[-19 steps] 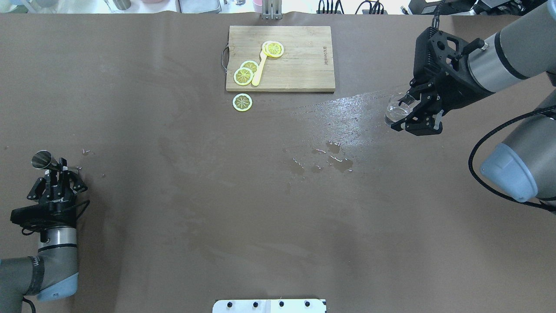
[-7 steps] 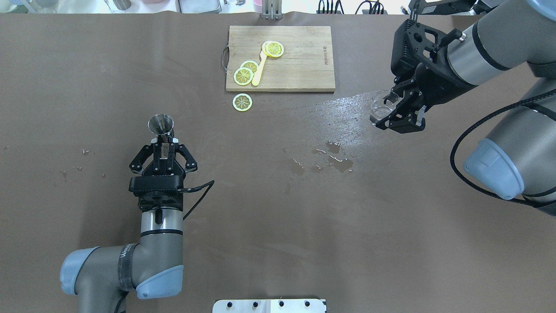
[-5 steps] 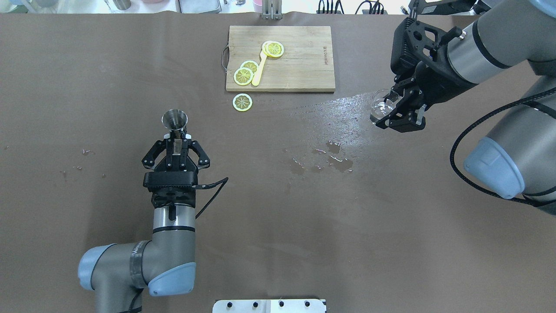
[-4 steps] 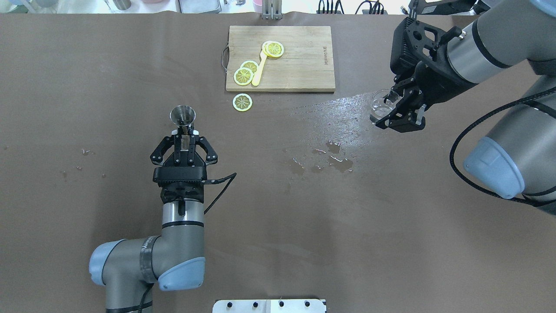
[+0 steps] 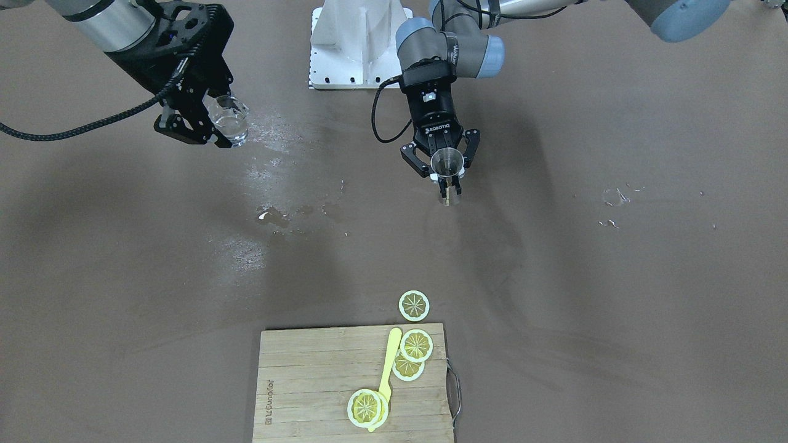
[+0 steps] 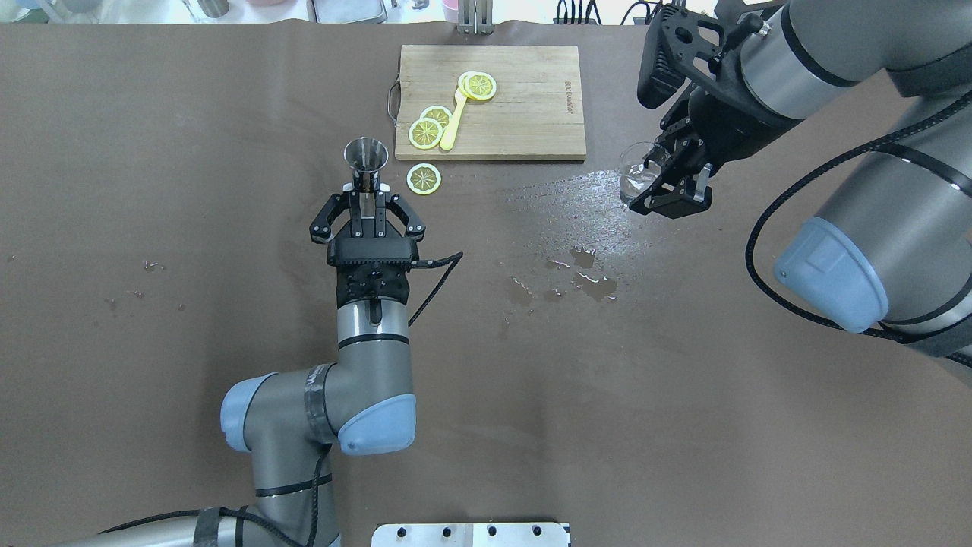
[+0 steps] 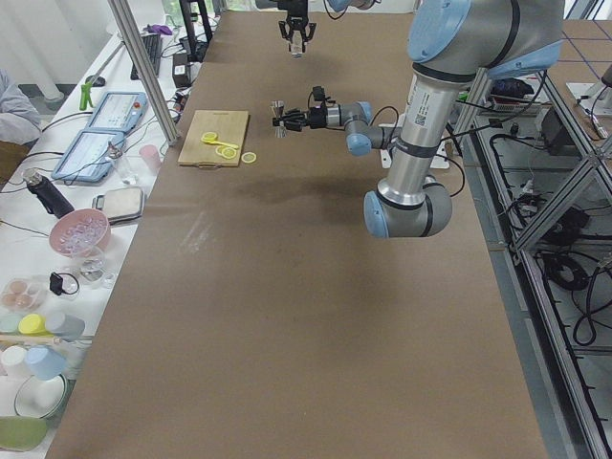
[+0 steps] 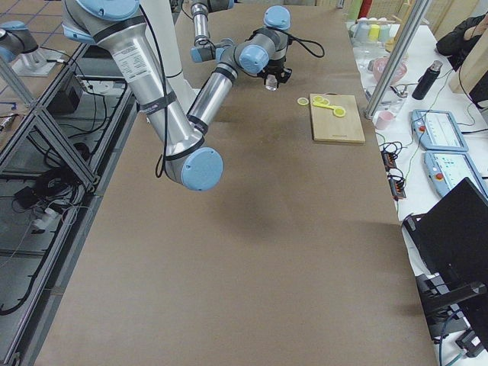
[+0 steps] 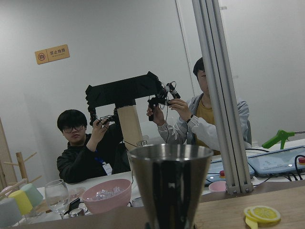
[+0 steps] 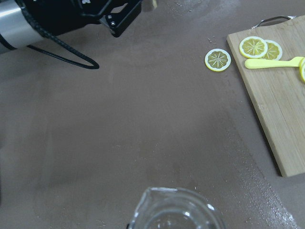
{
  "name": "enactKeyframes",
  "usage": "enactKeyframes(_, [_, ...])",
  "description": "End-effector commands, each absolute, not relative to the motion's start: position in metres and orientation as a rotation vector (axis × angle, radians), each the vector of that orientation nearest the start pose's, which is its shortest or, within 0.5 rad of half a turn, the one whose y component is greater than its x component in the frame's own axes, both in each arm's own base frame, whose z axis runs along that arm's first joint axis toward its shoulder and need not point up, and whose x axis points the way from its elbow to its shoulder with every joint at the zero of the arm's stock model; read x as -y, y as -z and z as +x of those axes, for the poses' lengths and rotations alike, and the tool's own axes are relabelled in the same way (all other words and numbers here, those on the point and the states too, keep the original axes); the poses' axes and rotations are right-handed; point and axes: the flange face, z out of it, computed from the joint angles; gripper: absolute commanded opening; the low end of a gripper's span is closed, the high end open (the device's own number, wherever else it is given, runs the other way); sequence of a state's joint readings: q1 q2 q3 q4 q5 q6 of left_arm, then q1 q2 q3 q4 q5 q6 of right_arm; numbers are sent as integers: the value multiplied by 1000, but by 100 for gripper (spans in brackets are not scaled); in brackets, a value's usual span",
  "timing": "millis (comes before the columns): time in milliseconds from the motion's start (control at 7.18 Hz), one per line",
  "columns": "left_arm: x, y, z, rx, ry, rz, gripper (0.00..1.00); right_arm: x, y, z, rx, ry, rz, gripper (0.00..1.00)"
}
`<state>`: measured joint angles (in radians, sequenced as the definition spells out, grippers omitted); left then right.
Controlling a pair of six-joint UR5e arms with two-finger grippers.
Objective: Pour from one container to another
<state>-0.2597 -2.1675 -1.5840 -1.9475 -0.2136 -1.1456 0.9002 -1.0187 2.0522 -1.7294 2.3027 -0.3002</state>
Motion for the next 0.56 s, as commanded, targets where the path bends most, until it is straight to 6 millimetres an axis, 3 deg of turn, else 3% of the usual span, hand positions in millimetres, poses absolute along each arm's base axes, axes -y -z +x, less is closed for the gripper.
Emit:
enactKeyframes(0, [432, -184, 574, -265, 498, 1448, 0, 476, -129, -299, 826, 1259, 762, 0])
enactKeyframes(139, [438, -169, 588, -287, 507, 1453, 0, 484, -117, -303, 803, 1257, 780, 0])
enactKeyframes(418, [446, -158, 617, -381, 526, 1424, 0, 490, -108, -302, 741, 1350, 764, 0])
